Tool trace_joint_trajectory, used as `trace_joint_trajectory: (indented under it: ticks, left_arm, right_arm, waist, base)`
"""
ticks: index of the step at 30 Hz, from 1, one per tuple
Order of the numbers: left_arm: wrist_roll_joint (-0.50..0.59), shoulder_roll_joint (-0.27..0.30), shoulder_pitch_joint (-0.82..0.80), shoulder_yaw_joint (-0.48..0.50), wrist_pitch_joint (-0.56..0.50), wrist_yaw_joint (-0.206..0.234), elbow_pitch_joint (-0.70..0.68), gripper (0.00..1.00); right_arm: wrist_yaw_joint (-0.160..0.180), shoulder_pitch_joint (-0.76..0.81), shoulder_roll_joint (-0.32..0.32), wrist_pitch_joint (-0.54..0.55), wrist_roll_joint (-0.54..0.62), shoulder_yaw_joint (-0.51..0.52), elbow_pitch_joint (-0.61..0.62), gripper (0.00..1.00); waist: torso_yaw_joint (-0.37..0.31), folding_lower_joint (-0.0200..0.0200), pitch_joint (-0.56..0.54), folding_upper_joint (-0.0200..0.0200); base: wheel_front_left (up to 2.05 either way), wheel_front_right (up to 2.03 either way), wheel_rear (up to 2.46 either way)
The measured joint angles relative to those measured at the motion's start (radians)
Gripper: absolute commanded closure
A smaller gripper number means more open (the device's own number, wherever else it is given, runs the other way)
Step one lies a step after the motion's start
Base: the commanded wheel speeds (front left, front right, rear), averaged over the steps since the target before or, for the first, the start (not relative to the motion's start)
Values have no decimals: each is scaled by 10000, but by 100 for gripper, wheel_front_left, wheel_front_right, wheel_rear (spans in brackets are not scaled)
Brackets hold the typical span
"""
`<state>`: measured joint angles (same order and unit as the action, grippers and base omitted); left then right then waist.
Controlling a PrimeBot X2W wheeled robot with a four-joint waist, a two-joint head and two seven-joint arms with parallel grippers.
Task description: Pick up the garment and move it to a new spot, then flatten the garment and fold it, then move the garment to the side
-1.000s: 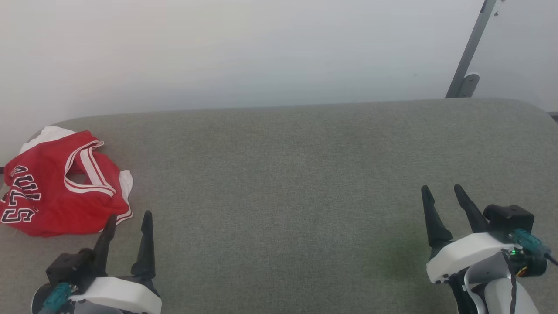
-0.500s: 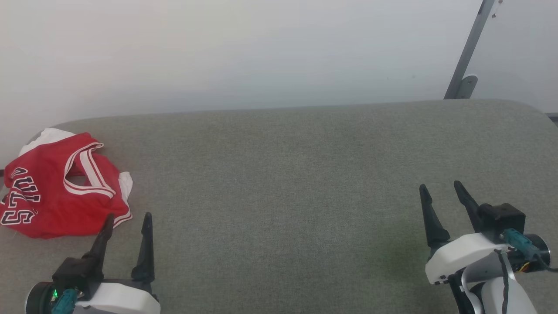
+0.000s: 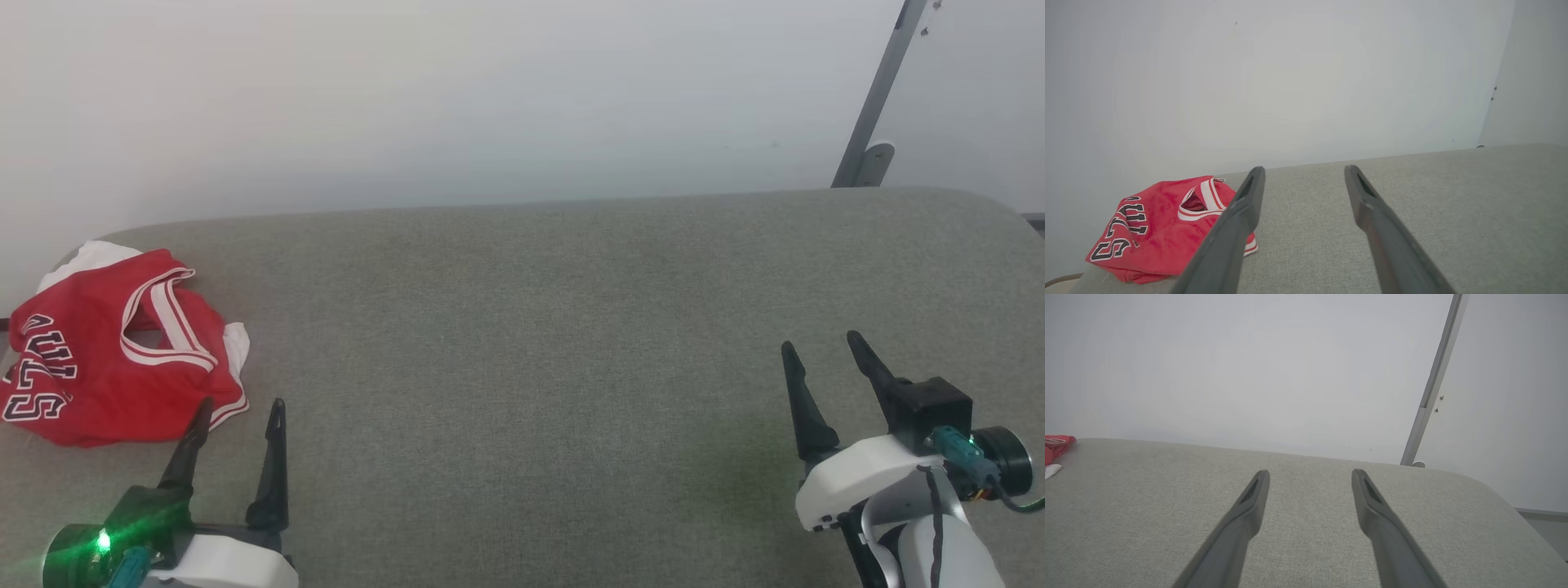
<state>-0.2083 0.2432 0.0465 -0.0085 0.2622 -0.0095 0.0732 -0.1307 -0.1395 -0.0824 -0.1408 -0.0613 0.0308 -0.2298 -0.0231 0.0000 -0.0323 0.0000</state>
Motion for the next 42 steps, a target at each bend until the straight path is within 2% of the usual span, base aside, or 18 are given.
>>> trace_joint_trajectory:
  ticks: [11,15,24,34,39,42]
  left_arm:
    - [10,-52,-1,138,4,-117,127,0]
    - [-79,-63,5,347,6,-15,267,0]
    - [-370,98,139,861,-71,253,424,0]
    - [-727,270,587,1325,-424,550,-17,0]
    - [-825,339,786,1419,-754,656,-431,0]
    - [-928,347,804,1459,-876,681,-610,0]
  right_arm:
    - [0,5,8,-12,-2,-134,0,0]
    - [0,20,-2,-4,-81,-407,-10,0]
    - [-2,-3,-59,92,-278,-1244,-102,0]
    - [-2,-169,-4,81,-556,-2194,-405,0]
    - [-2,-291,71,42,-685,-2437,-579,0]
    - [-2,-298,94,-12,-694,-2462,-637,0]
  waist:
    - [100,0,-54,0]
    - [327,0,-123,0]
    - [1327,0,-386,0]
    - [2696,0,-733,0]
    - [3315,0,-881,0]
    - [3458,0,-903,0]
  base:
    - [0,0,0]
    - [0,0,0]
    - [0,0,0]
    - [0,0,0]
    - [0,0,0]
    - [0,0,0]
